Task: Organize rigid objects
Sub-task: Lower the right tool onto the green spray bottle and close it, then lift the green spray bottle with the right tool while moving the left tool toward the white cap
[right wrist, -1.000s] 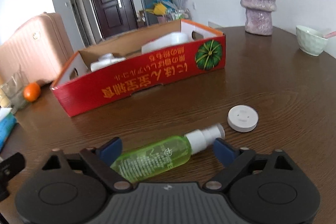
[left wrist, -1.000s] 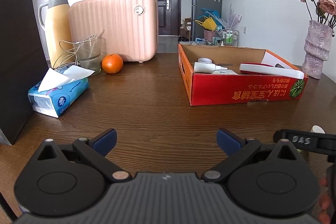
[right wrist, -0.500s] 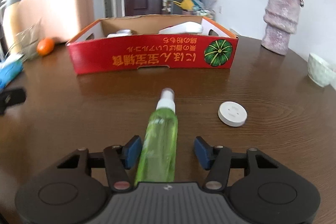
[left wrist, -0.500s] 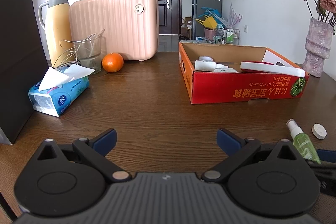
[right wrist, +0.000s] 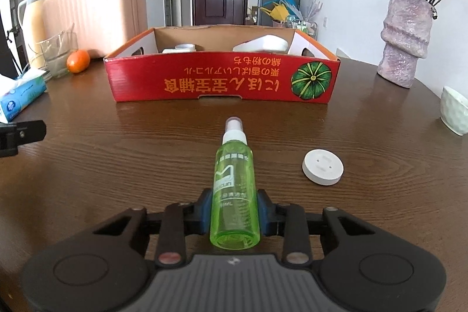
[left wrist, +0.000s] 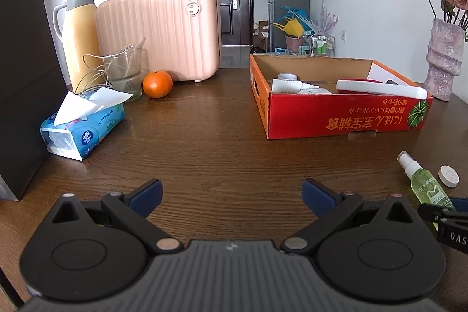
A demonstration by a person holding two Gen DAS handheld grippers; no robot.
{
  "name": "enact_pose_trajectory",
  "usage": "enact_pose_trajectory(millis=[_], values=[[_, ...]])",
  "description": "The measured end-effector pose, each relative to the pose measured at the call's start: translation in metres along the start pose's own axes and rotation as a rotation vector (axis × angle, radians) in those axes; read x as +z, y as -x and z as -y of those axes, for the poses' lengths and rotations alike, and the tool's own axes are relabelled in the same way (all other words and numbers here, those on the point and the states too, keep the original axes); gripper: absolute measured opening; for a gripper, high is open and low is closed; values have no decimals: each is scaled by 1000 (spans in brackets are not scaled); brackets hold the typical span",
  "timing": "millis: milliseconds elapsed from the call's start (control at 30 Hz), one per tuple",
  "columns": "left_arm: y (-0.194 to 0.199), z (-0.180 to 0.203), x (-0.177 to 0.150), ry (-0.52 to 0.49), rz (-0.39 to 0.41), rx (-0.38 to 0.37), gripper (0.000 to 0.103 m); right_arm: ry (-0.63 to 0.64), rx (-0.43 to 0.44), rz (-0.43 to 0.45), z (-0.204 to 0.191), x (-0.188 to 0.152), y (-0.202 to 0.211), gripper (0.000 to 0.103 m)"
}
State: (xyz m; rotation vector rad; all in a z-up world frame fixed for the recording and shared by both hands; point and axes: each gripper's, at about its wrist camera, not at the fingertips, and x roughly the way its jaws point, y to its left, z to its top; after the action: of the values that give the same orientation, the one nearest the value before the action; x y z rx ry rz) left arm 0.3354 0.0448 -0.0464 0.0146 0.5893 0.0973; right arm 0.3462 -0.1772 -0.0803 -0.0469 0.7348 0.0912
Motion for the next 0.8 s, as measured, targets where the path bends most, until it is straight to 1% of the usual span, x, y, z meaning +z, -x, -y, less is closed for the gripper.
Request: enact_pose_trajectory(millis=[33, 67, 133, 200, 300, 400, 633, 800], values=[[0, 0, 0, -1, -1, 0, 103, -2, -3, -1, 0, 1, -1, 34], [0, 1, 0, -2, -1, 0, 103, -3, -5, -1, 0, 3, -3, 34], [-1, 1, 0, -4, -1, 1, 103, -2, -2, 1, 0, 5, -7, 30], [-1, 1, -1, -4, -2, 2, 103, 7, 1, 4, -2, 7, -9, 30], [-2, 1, -1, -5, -6, 2, 103, -26, 27, 9, 3, 8, -10, 30], [-3, 2, -2, -10, -8, 5, 103, -66, 24, 35, 11, 7, -7, 30], [-4, 7, -2, -24, -7, 15, 103, -119, 80, 96, 22, 9, 7, 30], [-5, 14, -3, -33, -15, 21, 103, -93, 99, 83, 21, 8, 8, 30]])
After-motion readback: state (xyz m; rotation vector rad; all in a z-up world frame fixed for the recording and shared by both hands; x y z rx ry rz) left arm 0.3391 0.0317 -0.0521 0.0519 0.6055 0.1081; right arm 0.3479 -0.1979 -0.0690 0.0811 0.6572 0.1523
